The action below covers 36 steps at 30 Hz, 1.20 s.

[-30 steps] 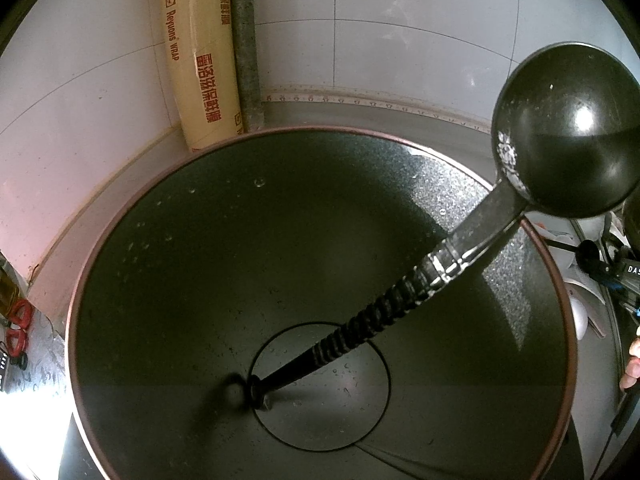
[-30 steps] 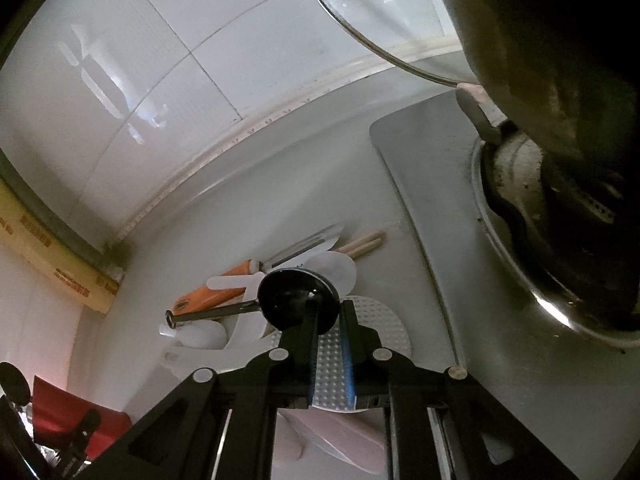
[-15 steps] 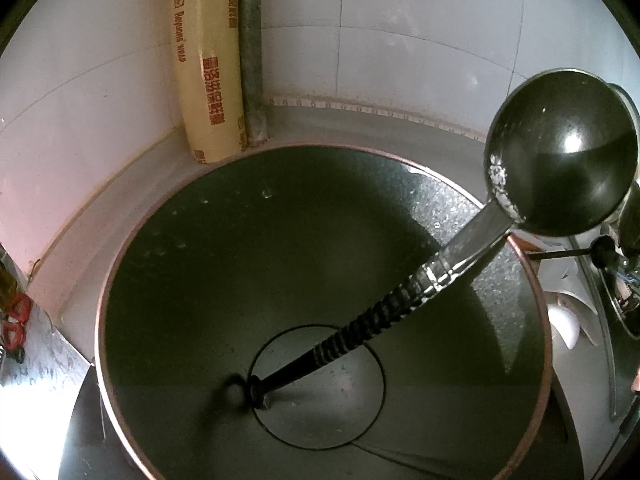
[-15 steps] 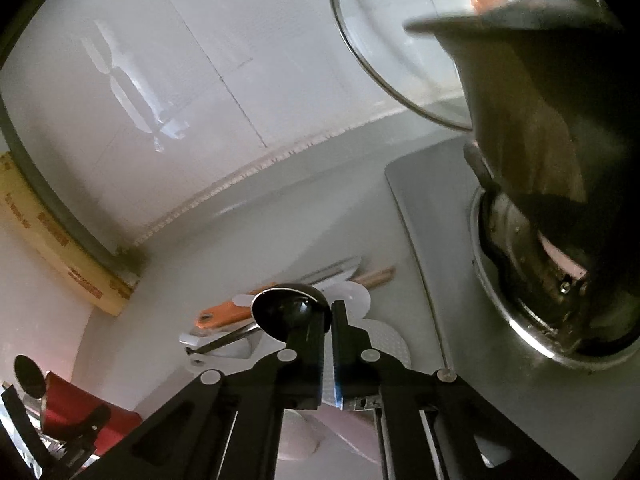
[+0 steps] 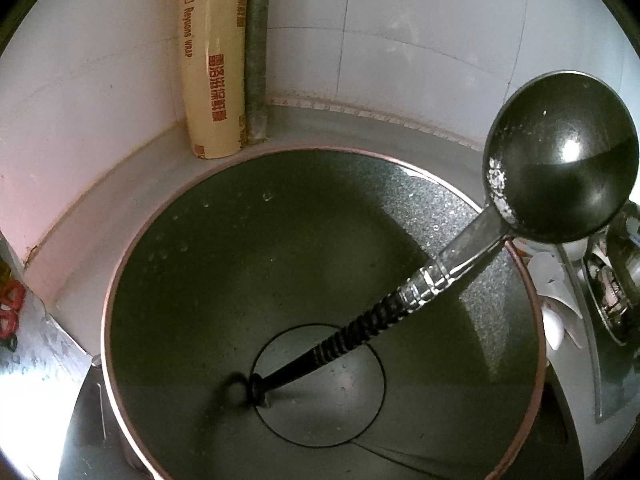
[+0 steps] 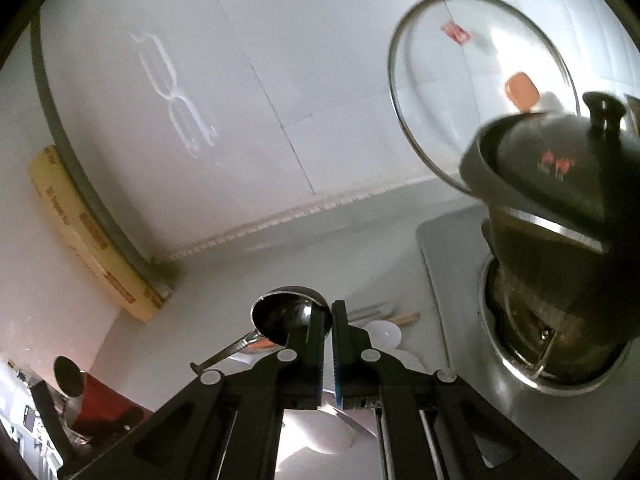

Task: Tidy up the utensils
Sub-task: 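Lift the black ladle with the right tool and lower it into the red holder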

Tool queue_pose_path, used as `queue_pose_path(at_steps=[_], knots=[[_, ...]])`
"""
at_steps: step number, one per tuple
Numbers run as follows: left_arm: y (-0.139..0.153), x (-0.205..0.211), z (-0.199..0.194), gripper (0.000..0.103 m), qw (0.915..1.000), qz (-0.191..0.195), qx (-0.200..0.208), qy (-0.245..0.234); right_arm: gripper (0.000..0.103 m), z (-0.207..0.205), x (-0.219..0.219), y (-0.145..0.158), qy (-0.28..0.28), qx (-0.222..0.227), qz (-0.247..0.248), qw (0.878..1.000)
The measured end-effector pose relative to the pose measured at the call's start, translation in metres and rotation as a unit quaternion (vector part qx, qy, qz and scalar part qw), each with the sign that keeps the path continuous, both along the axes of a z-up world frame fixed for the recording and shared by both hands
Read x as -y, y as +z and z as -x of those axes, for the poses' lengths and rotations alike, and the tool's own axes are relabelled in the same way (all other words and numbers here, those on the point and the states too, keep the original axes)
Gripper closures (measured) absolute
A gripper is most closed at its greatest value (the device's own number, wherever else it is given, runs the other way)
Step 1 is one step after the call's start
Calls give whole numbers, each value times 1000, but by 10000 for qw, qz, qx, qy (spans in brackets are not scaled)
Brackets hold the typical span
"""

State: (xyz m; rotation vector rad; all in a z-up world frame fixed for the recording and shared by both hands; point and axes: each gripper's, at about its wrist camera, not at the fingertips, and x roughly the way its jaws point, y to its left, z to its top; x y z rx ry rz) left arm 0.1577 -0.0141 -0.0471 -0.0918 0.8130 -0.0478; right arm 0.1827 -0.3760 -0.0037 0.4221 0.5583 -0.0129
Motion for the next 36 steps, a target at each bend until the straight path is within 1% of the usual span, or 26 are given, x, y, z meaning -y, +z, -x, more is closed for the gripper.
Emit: queue_pose_path(at_steps=[6, 11, 15, 19, 24, 27, 29, 32, 36], knots=[[0, 1, 3, 14, 10000, 39, 11, -80, 99, 10, -13, 36, 175, 421, 165, 9988], [0, 4, 3, 14, 9999, 20, 15, -169, 99, 18, -33, 77, 467, 858, 405, 9944], [-1, 5, 2, 14, 9997, -26, 27, -223, 99, 22, -57, 109, 824, 1176, 693, 9872], [-3, 7, -1, 14, 9996, -95, 7, -279, 99, 25, -85, 128, 1214, 1348, 971, 9786], [-4, 10, -2, 14, 9992, -216, -4, -334, 99, 29, -127, 134, 1763, 1383, 1495, 9630], [-5, 12, -3, 14, 9989, -289, -10, -363, 99, 31, -155, 131, 2112, 1296, 1891, 9502], [-6, 13, -4, 14, 9986, -354, -19, -392, 99, 31, -168, 127, 2300, 1223, 2042, 9436], [-6, 13, -5, 14, 9984, -370, -20, -418, 99, 30, -186, 118, 2541, 1081, 2168, 9363], [-6, 13, -7, 14, 9984, -373, -28, -426, 99, 21, -203, 103, 2831, 806, 2174, 9307]])
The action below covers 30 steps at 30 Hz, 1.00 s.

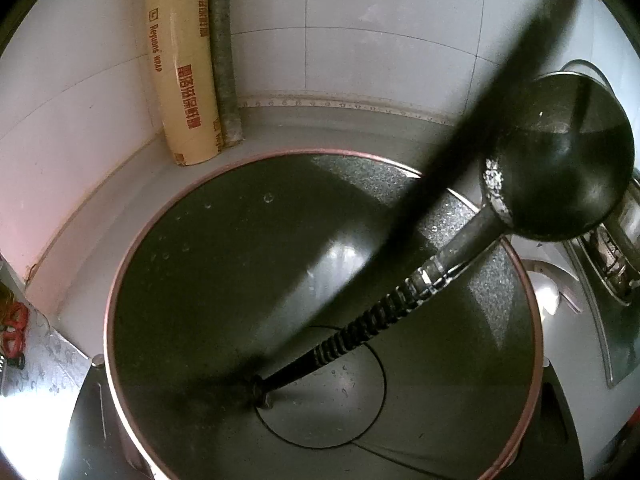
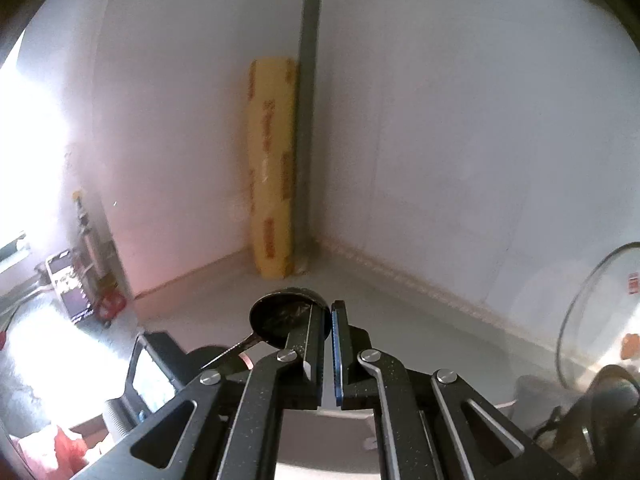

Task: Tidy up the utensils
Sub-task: 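Lift the black ladle with the right tool and lower it into the red holder, then open the right tool, release the ladle and move back to the utensils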

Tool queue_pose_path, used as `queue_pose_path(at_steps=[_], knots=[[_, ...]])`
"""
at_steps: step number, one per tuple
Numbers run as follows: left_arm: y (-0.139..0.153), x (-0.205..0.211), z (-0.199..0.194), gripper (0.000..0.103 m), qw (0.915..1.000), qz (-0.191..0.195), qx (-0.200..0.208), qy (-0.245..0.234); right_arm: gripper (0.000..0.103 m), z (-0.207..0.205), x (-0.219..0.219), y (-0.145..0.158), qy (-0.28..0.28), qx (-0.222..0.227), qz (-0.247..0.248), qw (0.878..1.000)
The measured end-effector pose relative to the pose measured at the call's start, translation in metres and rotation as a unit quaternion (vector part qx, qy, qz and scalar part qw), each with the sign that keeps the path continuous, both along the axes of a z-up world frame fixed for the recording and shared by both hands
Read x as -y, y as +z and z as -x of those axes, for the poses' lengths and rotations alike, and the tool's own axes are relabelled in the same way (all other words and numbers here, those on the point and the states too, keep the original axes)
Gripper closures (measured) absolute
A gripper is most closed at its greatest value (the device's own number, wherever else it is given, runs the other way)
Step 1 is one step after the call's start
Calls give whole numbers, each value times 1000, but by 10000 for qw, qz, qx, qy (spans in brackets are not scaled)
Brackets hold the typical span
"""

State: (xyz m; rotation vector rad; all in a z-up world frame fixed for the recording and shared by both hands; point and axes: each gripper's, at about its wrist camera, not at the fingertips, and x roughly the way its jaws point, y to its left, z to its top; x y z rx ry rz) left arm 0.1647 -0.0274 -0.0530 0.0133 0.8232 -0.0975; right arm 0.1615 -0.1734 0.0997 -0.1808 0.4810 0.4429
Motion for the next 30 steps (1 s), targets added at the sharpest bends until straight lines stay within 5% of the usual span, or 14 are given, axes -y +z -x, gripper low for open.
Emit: queue_pose_path(at_steps=[12, 16, 24, 30], knots=[[3, -2, -2, 13, 10000, -22, 67, -58, 94, -6, -29, -38, 394, -662, 150, 9969], [5, 0, 4, 13, 9999, -19, 91, -58, 61, -6, -25, -36, 303, -720, -3, 9969], [6, 1, 9, 13, 10000, 0, 93, -33, 56, 3, 2, -18, 90, -668, -446, 9967], [8, 3, 11, 13, 10000, -4, 89, -12, 27, 0, 39, -12, -351, -607, -844, 9940]])
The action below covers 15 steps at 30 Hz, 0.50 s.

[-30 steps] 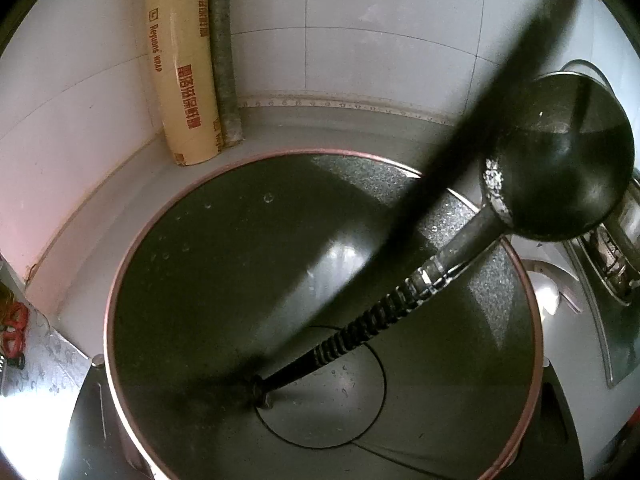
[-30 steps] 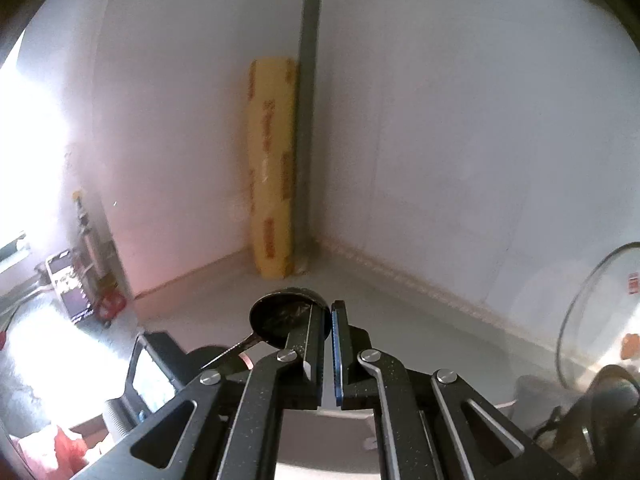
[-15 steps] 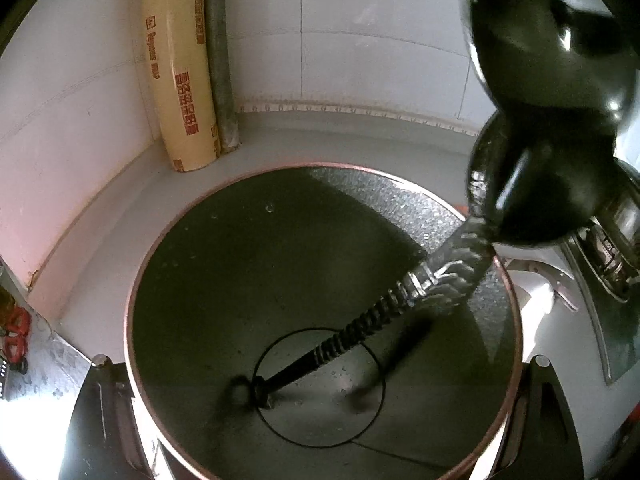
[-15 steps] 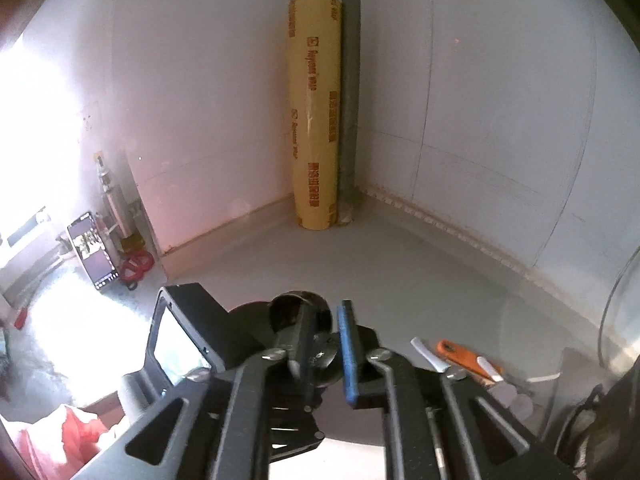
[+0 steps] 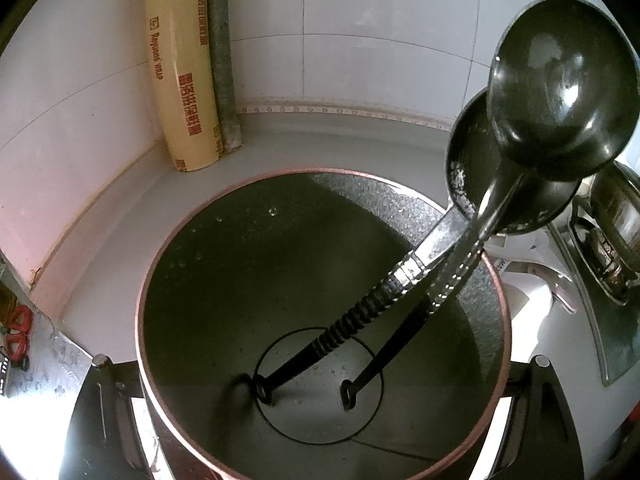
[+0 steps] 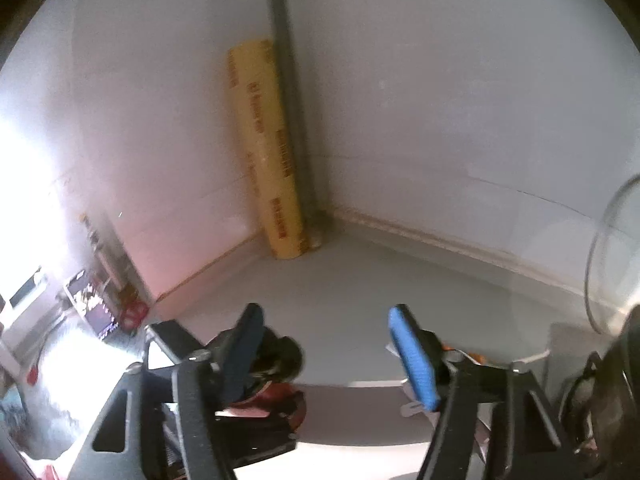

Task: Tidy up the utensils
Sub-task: 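Open the right tool, release the ladle and move back to the utensils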

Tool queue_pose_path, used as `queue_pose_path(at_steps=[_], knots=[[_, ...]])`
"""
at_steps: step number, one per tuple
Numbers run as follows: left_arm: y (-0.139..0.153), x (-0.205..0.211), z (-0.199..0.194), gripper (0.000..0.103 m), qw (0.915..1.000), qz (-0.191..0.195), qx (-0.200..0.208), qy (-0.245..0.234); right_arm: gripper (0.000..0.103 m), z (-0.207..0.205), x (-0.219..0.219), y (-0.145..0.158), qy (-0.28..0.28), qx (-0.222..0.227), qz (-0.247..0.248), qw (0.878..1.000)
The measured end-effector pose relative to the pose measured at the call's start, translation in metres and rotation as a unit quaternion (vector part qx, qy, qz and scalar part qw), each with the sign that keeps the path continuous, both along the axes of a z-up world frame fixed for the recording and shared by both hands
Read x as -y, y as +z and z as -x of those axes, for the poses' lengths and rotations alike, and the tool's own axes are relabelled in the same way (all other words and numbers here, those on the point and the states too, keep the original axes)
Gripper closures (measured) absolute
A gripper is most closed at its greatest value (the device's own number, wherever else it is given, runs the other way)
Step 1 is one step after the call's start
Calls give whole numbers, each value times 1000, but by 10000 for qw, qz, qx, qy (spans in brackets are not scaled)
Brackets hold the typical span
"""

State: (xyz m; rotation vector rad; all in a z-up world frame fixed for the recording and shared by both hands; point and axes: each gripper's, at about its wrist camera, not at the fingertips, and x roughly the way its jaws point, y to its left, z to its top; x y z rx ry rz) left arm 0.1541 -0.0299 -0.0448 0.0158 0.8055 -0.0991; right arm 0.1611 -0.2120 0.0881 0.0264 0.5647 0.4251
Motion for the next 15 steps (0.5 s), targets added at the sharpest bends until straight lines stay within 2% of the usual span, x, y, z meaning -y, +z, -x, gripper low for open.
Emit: queue_pose_path(at_steps=[2, 8, 15], knots=[[1, 0, 0, 13, 10000, -2, 4, 8, 17, -3, 19, -4, -287, -68, -147, 9995], [1, -1, -1, 13, 10000, 21, -14, 44, 5, -8, 73, -26, -1116, -416, -507, 9916], [1, -5, -3, 13, 9999, 33, -35, 126, 0, -8, 133, -54, -2007, -706, -740, 9743]])
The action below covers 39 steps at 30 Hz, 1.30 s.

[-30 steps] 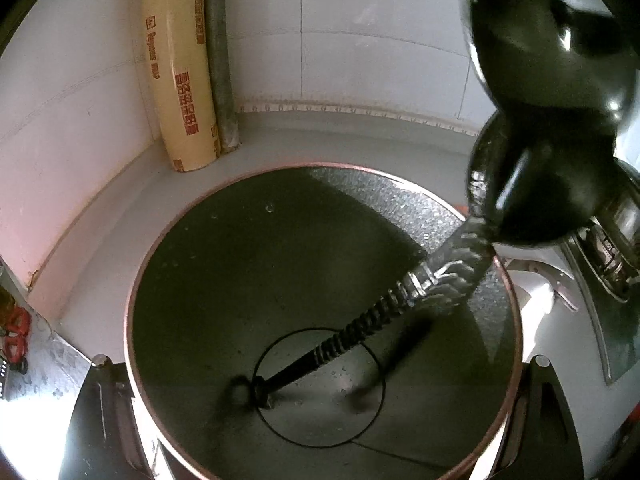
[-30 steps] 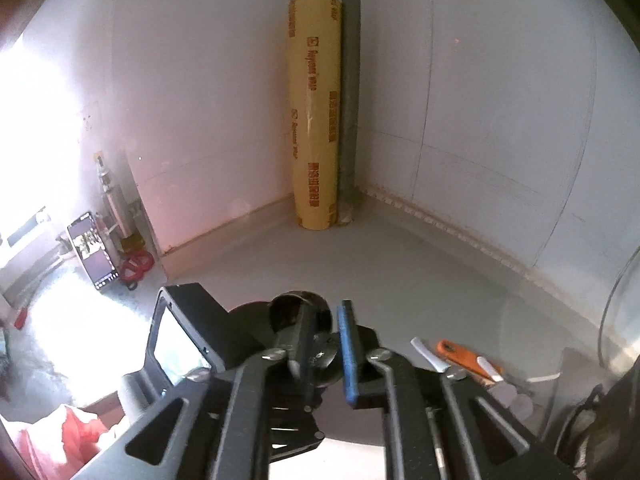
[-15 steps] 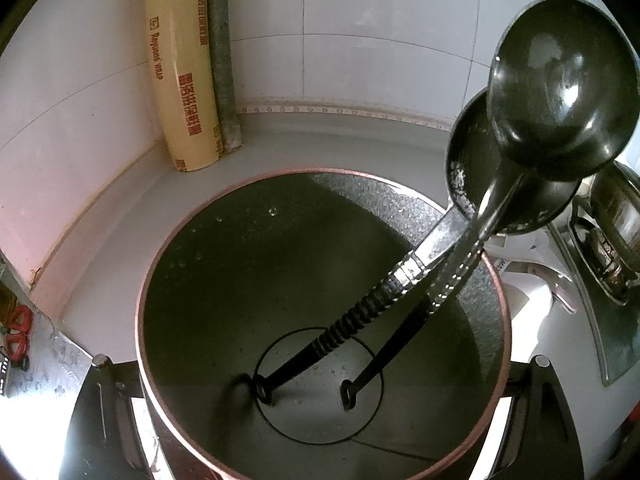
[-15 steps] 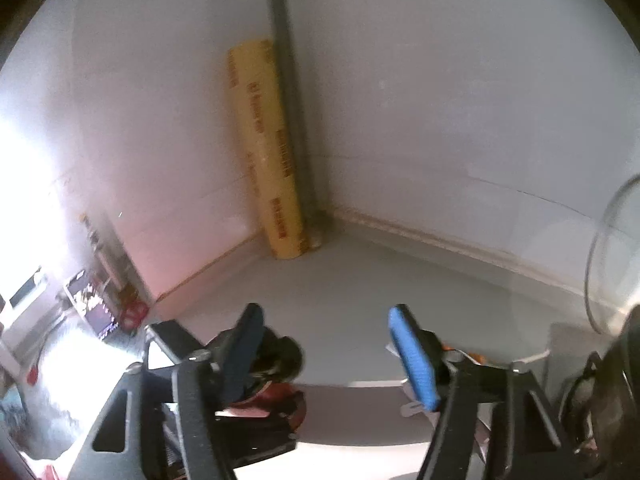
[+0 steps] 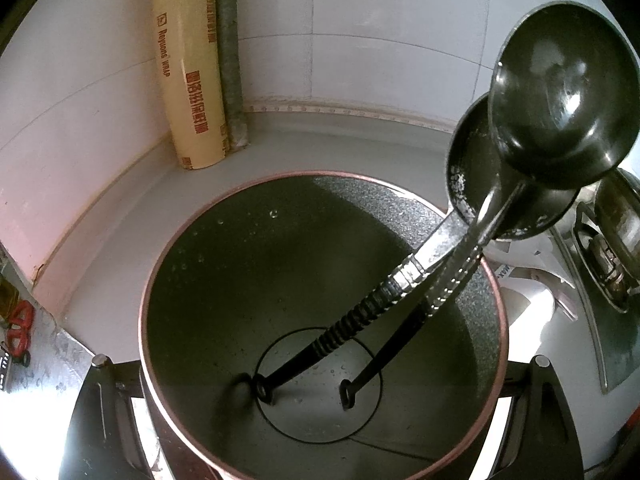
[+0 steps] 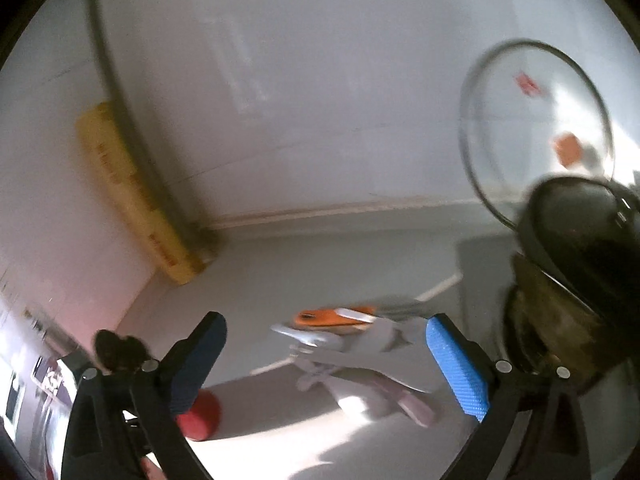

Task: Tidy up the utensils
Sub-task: 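Open the right tool, release the ladle and move back to the utensils, then close the right tool on the white rice paddle in the pile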

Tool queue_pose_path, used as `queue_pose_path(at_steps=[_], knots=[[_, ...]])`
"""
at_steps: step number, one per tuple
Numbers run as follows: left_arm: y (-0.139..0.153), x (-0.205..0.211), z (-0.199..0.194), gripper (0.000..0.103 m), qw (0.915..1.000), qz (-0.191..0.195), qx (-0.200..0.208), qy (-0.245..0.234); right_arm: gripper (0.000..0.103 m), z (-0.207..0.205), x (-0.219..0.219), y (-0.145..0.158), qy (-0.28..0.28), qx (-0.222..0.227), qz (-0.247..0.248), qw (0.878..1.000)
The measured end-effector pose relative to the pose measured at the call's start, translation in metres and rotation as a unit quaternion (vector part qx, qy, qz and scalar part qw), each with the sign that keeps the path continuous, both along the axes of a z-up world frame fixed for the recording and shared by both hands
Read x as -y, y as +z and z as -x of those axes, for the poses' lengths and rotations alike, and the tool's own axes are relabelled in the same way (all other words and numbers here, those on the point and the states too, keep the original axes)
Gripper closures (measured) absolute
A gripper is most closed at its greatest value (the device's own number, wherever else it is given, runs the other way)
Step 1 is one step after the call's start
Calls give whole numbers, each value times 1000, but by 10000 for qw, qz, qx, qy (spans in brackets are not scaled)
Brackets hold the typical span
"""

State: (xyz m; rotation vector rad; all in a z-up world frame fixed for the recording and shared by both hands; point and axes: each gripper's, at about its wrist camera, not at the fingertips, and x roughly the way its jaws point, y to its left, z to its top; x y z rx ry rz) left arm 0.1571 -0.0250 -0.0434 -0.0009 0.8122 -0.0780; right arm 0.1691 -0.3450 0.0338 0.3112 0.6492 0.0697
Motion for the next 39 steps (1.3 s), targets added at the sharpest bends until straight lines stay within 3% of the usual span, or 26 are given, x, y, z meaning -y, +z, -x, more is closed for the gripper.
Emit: queue_pose_path(at_steps=[7, 14, 21, 27, 34, 39], knots=[[0, 0, -1, 13, 10000, -7, -3, 20, 0, 3, 34, -39, -417, -364, -87, 9984], [0, 0, -2, 13, 10000, -2, -4, 20, 0, -2, 27, -91, 10, -995, -118, 9950], [-1, -1, -2, 13, 10000, 4, -3, 19, 0, -8, 23, -125, -160, -1499, -146, 9885], [-1, -1, -2, 13, 10000, 10, 3, 14, 0, -4, 56, -134, -541, -1204, -1284, 9829], [-1, 0, -3, 13, 10000, 7, -4, 14, 1, 0, 77, -140, -1072, -1008, -1906, 9706], [-1, 0, -3, 13, 10000, 8, -4, 18, 10, 0, 83, -139, -1223, -988, -2240, 9618]])
